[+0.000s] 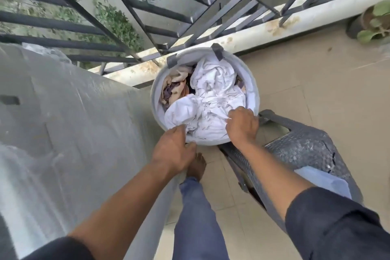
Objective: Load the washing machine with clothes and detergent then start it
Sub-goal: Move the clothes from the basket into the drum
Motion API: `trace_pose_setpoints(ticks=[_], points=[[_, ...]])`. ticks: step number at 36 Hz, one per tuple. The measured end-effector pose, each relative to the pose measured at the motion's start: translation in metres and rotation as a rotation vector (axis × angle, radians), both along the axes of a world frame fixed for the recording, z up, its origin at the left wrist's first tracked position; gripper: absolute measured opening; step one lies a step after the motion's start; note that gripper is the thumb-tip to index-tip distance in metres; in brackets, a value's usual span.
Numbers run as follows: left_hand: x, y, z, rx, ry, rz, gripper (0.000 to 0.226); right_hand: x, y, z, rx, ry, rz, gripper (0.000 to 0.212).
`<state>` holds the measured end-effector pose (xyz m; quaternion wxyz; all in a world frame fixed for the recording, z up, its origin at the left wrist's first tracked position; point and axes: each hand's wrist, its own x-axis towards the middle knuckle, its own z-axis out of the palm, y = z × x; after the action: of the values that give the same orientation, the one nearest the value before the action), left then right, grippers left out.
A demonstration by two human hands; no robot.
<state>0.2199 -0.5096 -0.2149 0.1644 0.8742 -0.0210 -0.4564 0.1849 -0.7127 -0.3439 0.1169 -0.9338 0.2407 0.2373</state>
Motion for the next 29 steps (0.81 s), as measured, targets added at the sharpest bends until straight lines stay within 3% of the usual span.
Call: trace_pose_setpoints(ticks=[8, 12, 16, 20, 22, 25, 27, 28, 29], points=[[0.007, 0.0, 0.072, -0.051, 0.015, -0.007, 0.068, -0.023, 0.021, 0.147, 0.344, -0.509, -0.243, 0.011], [0.009, 0.005, 0.114, -0.11, -0.024, -0.018, 0.089, -0.026, 0.037, 0.225, 0.54, -0.643, -0.34, 0.008], [0.008, 0.02, 0.128, -0.246, -0.106, 0.069, 0.108, -0.023, 0.056, 0.314, 0.882, -0.755, -0.373, 0.017], [0.003, 0.026, 0.166, -0.312, -0.126, 0.159, 0.082, -0.027, 0.068, 0.389, 1.341, -0.793, -0.378, 0.012], [0.001, 0.03, 0.18, -0.325, -0.101, 0.368, 0.079, -0.03, 0.071, 0.412, 1.534, -0.766, -0.392, 0.025], [0.0, 0.038, 0.19, -0.436, -0.111, 0.54, 0.079, -0.036, 0.071, 0.427, 1.663, -0.747, -0.403, 0.034], [0.002, 0.044, 0.2, -0.504, -0.118, 0.652, 0.024, -0.039, 0.068, 0.423, 1.677, -0.768, -0.511, 0.032], [0.003, 0.05, 0.203, -0.528, -0.112, 0.683, 0.01, -0.041, 0.066, 0.417, 1.653, -0.775, -0.589, 0.028], [0.004, 0.055, 0.204, -0.568, -0.133, 0.722, 0.01, -0.041, 0.064, 0.411, 1.607, -0.775, -0.665, 0.023]])
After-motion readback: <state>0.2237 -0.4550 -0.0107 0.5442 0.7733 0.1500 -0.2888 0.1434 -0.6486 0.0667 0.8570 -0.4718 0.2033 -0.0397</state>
